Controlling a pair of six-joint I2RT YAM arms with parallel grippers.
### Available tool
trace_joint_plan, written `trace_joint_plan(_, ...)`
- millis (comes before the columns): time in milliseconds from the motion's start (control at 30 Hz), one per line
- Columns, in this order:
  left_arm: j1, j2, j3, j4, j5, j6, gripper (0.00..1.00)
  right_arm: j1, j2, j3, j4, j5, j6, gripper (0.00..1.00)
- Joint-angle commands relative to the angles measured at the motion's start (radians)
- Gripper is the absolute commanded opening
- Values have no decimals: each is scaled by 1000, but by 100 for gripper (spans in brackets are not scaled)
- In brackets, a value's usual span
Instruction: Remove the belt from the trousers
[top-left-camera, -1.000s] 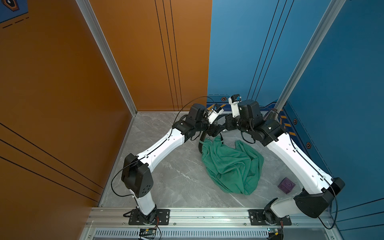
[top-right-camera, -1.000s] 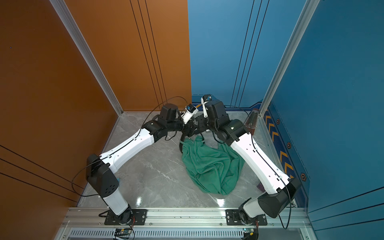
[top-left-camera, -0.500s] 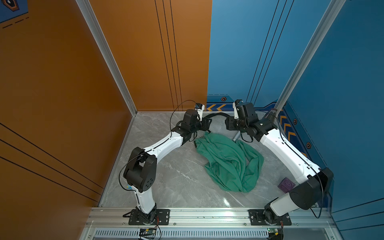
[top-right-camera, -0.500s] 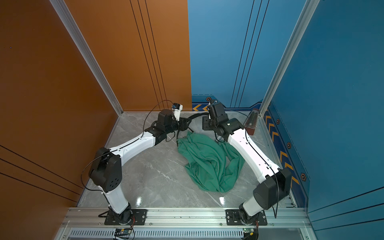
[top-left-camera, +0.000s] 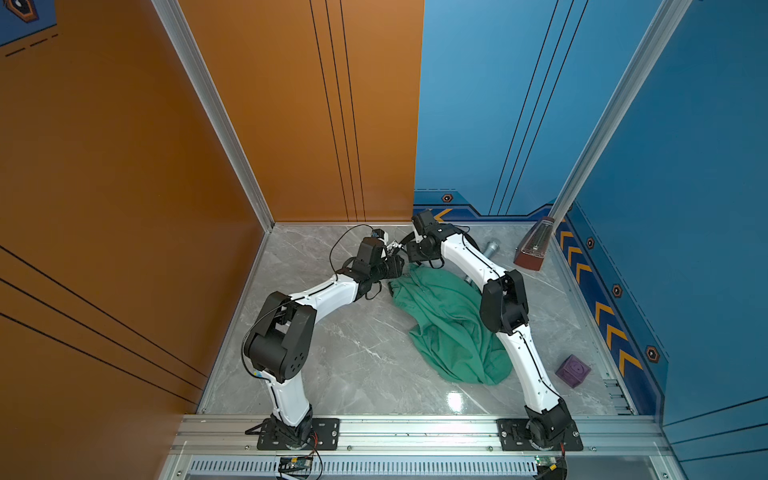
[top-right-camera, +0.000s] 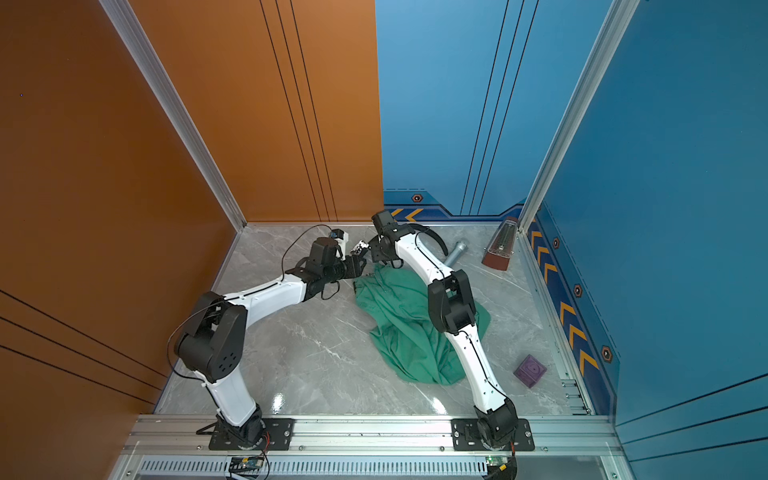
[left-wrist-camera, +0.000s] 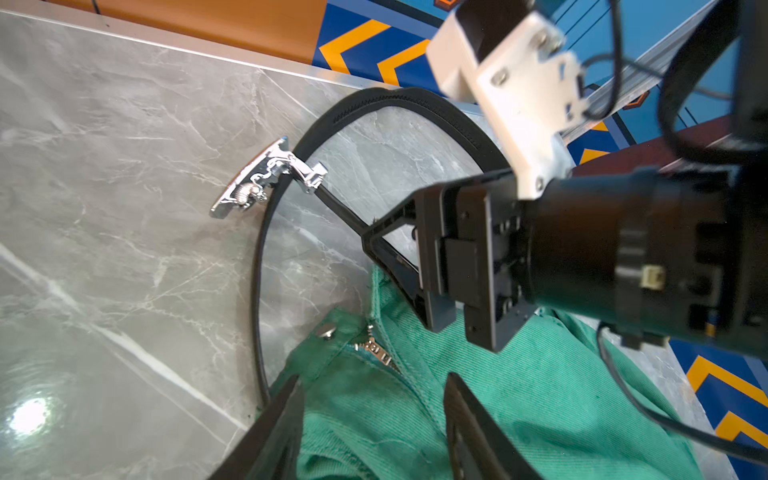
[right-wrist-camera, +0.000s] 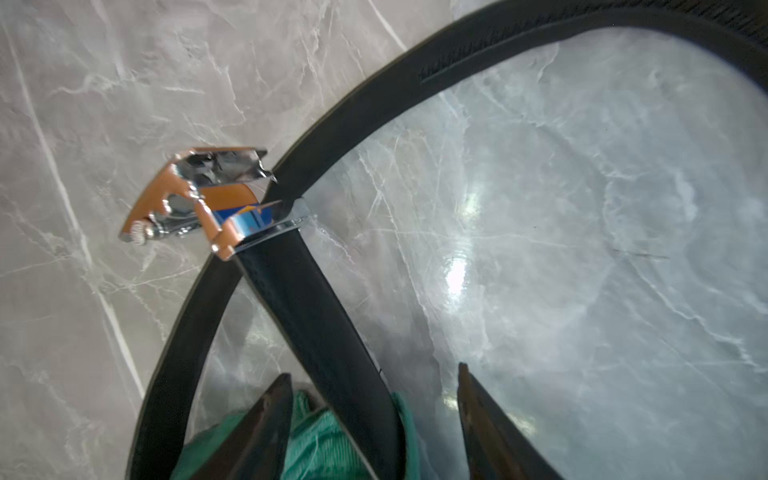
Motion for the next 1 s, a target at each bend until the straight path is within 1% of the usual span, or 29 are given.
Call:
trace_joint_plan(0, 37, -8, -16, 12, 28, 4, 56, -1, 30, 56, -67, -18, -16, 64)
trace_joint_plan(67, 49, -16, -26, 12, 32, 7, 56, -4, 52, 62, -71, -10, -26, 60)
trace_joint_plan(100, 52, -20, -29, 11, 33, 11, 56, -6, 56, 63, -76, 2, -32, 55)
trace_joint_plan(167, 60, -33, -35, 12, 34, 18, 57, -7, 41, 62, -86, 42, -46, 27)
trace_joint_plan(233, 74, -55, -39, 11, 42, 13, 57, 1, -4, 61, -86, 96, -74, 8)
trace_joint_plan(267, 81, -73, -39, 12, 45, 7, 58, 10, -34, 61, -85, 129, -98, 2)
trace_joint_plan(300, 87, -90, -40, 12, 48, 2, 58, 20, -64, 62, -81, 157, -124, 0)
trace_joint_plan(367, 101, -144, -41, 12, 61, 1, 60, 50, -139, 61, -73, 215, -181, 0)
trace_joint_plan(400, 104, -172, -40, 12, 67, 19, 61, 66, -171, 58, -71, 233, -207, 0)
trace_joint_plan(433, 105, -209, -42, 12, 74, 63, 63, 85, -209, 53, -69, 250, -235, 0)
trace_joint_plan(500, 103, -280, -54, 12, 63, 146, 66, 121, -283, 39, -65, 255, -277, 0)
trace_joint_plan(600, 123, -369, -71, 11, 64, 182, 68, 166, -390, 3, -60, 234, -317, 0)
trace_joint_plan(700, 150, -422, -81, 12, 96, 122, 67, 194, -493, -38, -47, 230, -315, 0)
trace_joint_plan(800, 131, -451, -86, 15, 135, 83, 67, 196, -567, -76, -28, 209, -281, 0)
trace_joint_plan(833, 118, -460, -96, 33, 144, 75, 67, 196, -591, -98, -13, 205, -277, 0)
trace_joint_plan(867, 109, -468, -109, 60, 154, 61, 67, 228, -611, -120, 2, 206, -279, 0)
trace_joint_plan(967, 97, -506, -145, 170, 174, -26, 68, 244, -650, -183, 28, 237, -292, 0)
